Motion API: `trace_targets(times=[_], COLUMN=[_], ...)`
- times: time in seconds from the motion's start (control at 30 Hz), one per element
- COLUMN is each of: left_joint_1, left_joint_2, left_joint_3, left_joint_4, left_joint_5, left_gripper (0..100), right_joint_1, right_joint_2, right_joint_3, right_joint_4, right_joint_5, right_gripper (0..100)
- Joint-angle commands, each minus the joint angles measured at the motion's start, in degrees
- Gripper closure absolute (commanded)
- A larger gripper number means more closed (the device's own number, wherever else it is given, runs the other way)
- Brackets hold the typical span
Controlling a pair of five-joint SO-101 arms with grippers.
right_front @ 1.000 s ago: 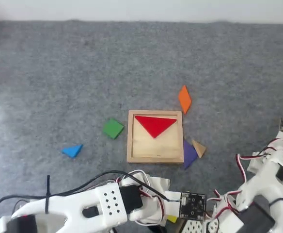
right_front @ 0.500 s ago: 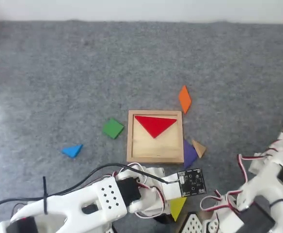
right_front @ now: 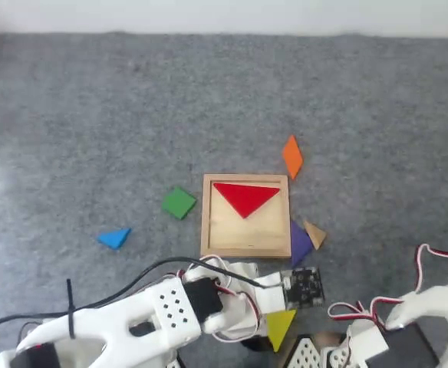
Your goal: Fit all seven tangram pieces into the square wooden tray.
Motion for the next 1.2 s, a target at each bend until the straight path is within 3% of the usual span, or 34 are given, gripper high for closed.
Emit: trace_targets(times=[0.0,0.3,0.53,0.87,1.17], left_joint_1=[-1.67,-0.09,5.89,5.98,5.98], left_joint_2=[4.31,26.11,23.82,23.74,23.82], left_joint_3=[-5.67,-15.69,-13.58,-14.02,-14.73], left_joint_4=[0.62,-1.85,0.88,3.25,4.66], left_joint_5=[0.09,-0.62,-0.26,-0.18,-0.09], left_gripper=[63,63,63,63,63], right_joint_1=[-1.63,-1.8,4.18,7.87,9.27], right_joint_2=[-1.01,-0.31,0.22,15.6,17.54], right_joint_3=[-3.08,-7.65,-14.42,-28.31,-33.14], right_joint_4=[0.66,-1.27,0.4,6.11,6.37], right_joint_5=[-2.9,-4.75,-4.75,-4.75,-4.57], right_gripper=[84.6,84.6,84.5,84.5,84.5])
